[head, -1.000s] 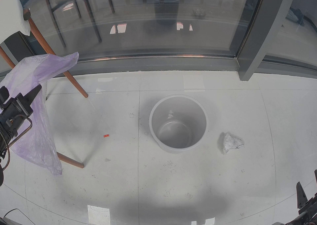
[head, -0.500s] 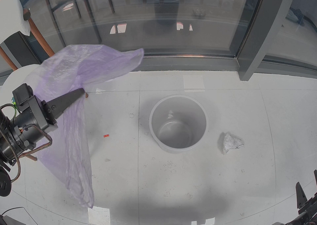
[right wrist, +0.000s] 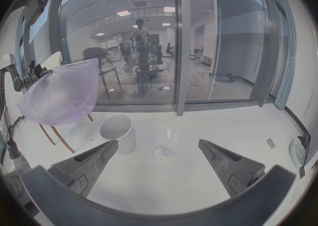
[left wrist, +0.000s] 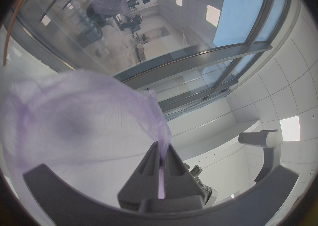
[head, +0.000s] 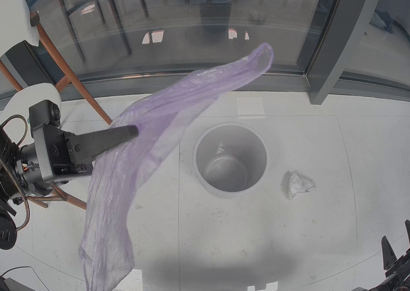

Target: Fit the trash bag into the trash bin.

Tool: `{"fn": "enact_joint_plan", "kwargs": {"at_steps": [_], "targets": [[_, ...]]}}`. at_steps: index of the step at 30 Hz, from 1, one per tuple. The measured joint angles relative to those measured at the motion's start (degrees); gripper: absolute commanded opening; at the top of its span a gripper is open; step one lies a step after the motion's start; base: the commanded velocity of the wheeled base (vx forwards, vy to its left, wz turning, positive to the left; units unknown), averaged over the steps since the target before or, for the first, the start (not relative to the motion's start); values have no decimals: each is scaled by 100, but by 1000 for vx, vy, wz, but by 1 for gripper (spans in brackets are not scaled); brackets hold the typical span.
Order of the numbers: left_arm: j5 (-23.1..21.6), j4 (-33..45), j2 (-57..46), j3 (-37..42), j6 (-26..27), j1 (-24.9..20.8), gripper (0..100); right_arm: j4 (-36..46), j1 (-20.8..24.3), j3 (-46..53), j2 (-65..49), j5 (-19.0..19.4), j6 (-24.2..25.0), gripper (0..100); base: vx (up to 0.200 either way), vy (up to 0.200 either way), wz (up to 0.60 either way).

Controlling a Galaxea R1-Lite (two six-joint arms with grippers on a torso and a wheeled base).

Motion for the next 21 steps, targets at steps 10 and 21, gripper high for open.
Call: {"fn": "enact_joint_plan", "kwargs": {"at_steps": [10, 21], "targets": [[22, -2, 110, -111, 44, -20, 0, 0, 0, 2, 5, 0, -5, 100, 0, 0, 0], [27, -6, 258, 13, 356, -9, 0, 0, 15, 2, 20, 2, -5, 100, 0, 0, 0]]}}
